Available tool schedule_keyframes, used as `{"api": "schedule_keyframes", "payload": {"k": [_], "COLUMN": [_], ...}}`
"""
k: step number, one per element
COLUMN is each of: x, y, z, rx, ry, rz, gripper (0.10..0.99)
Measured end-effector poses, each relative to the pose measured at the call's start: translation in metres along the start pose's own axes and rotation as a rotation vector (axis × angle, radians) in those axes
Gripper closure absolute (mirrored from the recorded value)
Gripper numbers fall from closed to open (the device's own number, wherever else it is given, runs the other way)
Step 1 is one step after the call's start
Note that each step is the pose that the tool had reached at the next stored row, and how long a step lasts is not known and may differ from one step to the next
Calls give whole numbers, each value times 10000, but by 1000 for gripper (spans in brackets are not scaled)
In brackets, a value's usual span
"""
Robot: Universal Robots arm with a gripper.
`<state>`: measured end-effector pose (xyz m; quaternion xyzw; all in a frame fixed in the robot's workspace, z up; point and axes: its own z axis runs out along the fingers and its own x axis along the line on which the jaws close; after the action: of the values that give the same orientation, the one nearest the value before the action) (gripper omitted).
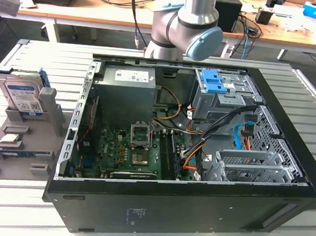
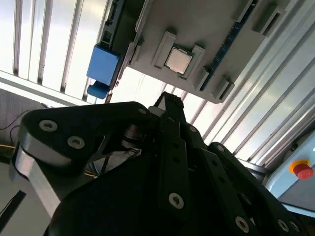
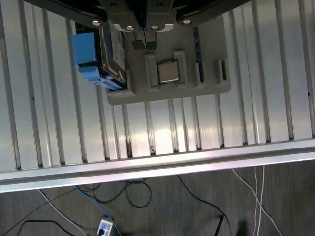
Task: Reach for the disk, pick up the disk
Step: 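Pick up the disk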
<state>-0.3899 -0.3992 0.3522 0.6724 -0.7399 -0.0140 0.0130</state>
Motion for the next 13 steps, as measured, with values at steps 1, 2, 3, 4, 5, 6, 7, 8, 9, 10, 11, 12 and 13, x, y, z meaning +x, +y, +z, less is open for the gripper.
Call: {"api": "schedule_keyframes", "payload": {"k": [1, 2, 3, 4, 5, 6, 7, 8, 9, 10, 11, 12, 13], "x": [0, 0, 0, 0, 0, 0, 0, 0, 0, 0, 0, 0, 0], "y": [0, 0, 0, 0, 0, 0, 0, 0, 0, 0, 0, 0, 0], "z": [0, 0, 0, 0, 0, 0, 0, 0, 0, 0, 0, 0, 0], "rx": [-1, 0, 0, 0, 0, 0, 0, 0, 0, 0, 0, 0, 0], "ry": [5, 11, 15, 19, 25, 28, 31, 38, 40, 44, 47, 50, 53], "rz": [-132, -295, -396, -486, -651, -728, -815, -979, -1059, -1143, -1233, -1304, -1396], "gripper": [980, 980, 980, 980, 980, 980, 980, 980, 980, 980, 980, 980, 980]}}
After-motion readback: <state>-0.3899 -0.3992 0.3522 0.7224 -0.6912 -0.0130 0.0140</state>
